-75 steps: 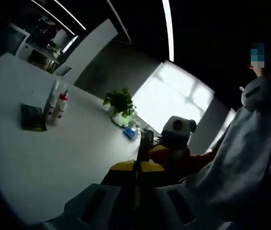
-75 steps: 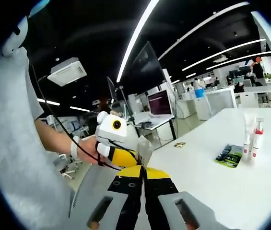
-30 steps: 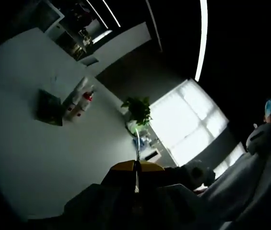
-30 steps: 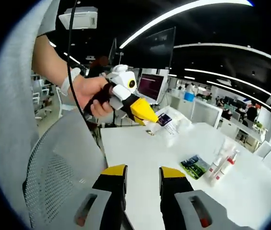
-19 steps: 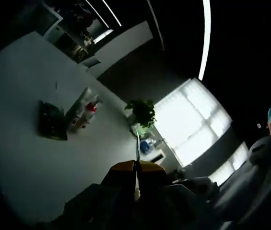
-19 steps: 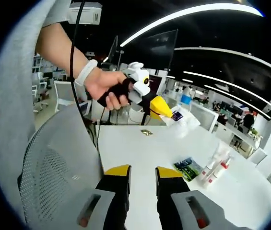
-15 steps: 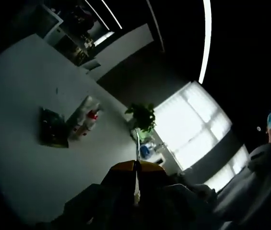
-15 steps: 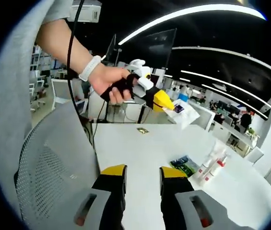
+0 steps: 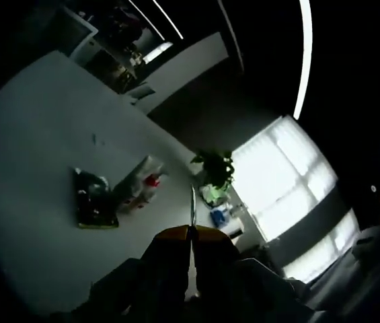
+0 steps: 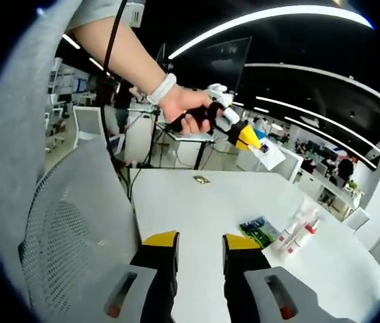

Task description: Arrange the skincare products in the storage area until every visible bottle or jar stands upright without overlapping.

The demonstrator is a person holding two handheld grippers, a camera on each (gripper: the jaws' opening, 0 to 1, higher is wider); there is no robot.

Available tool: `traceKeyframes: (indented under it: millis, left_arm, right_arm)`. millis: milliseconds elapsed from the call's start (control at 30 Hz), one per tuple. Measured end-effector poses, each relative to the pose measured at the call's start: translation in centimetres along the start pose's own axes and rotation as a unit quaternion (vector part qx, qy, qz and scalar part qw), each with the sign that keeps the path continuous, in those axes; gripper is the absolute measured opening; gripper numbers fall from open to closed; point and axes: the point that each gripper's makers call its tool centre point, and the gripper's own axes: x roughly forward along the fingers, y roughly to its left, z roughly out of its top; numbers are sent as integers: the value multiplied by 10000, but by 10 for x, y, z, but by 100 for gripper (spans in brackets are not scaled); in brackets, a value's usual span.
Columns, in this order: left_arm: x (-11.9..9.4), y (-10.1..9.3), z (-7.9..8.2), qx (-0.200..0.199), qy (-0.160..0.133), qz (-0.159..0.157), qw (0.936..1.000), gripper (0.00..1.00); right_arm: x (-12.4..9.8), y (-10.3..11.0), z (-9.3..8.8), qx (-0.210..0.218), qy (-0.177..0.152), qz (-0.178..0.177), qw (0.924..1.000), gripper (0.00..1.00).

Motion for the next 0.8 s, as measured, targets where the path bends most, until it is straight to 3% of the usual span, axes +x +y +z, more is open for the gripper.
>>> traceKeyframes:
  millis: [167, 800]
  left_arm:
    - [5, 15, 16, -59, -41, 90, 9999, 0]
    - [29, 72, 42, -318, 160, 417, 9985, 0]
  right_arm:
    - [2, -1, -5, 23, 107, 2, 9999, 19]
    - [5, -2, -18, 20, 454, -11, 9990, 14]
